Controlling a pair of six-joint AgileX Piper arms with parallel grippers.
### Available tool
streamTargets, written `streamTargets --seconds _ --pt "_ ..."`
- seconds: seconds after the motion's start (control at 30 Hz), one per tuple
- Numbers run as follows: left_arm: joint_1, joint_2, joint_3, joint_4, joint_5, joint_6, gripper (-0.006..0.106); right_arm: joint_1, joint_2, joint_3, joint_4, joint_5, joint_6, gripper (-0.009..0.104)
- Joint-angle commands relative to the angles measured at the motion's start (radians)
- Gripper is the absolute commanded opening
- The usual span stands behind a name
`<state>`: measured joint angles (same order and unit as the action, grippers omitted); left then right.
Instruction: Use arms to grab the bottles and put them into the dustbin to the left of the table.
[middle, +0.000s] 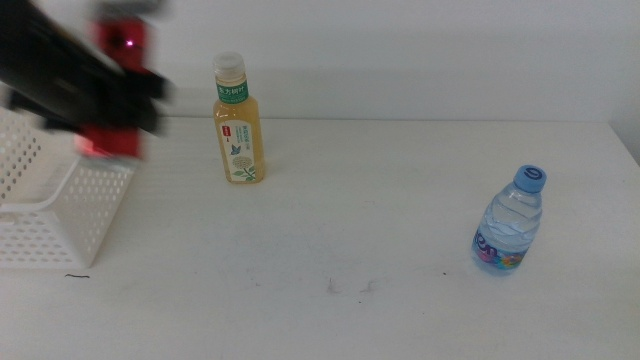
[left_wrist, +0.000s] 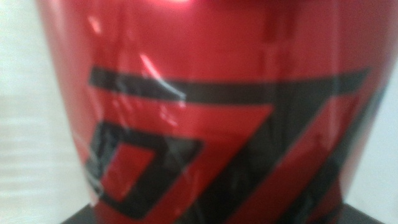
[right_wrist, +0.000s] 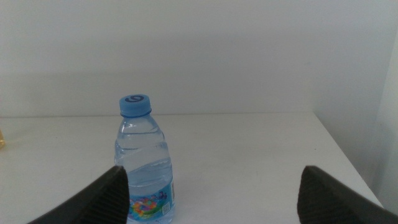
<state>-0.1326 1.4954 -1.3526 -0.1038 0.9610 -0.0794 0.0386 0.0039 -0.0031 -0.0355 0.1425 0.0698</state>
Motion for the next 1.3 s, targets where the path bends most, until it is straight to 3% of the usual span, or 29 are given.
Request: streamTargets --seconds 0.0,0.13,0.33,0.53,0.93,1.1,1.17,1.27 --pt "0.106 -0.016 -0.072 -0.001 0.063 -0.008 0.000 0.001 -0.004 0.003 -0.002 -0.008 -0.005 0.093" --pt "0.273 -0.014 -0.149 -0.025 0.099 0.026 0.000 0.001 -0.004 0.003 -0.002 -0.008 -0.005 0.093" --pt "0.433 0.063 -0.189 -0.163 0.088 0.185 -0.001 0.001 -0.004 0.003 -0.002 -0.008 -0.007 0.093" --pt "0.462 0.195 -0.195 -0.082 0.031 0.225 -0.001 0.001 -0.004 0.003 -0.002 -0.008 -0.007 0.093" --pt "0.460 0.438 -0.195 -0.100 -0.102 0.344 0.001 0.001 -0.004 0.003 -0.002 -0.008 -0.007 0.093" --pt "0.451 0.484 -0.195 -0.109 -0.144 0.344 0.020 0.001 -0.004 0.003 -0.002 -0.008 -0.007 0.093" --pt "0.441 0.491 -0.195 -0.090 -0.165 0.344 0.037 0.001 -0.004 0.003 -0.002 -0.008 -0.007 0.093" --pt "0.431 0.491 -0.195 -0.059 -0.177 0.335 0.071 0.001 -0.004 0.003 -0.002 -0.008 -0.007 0.093"
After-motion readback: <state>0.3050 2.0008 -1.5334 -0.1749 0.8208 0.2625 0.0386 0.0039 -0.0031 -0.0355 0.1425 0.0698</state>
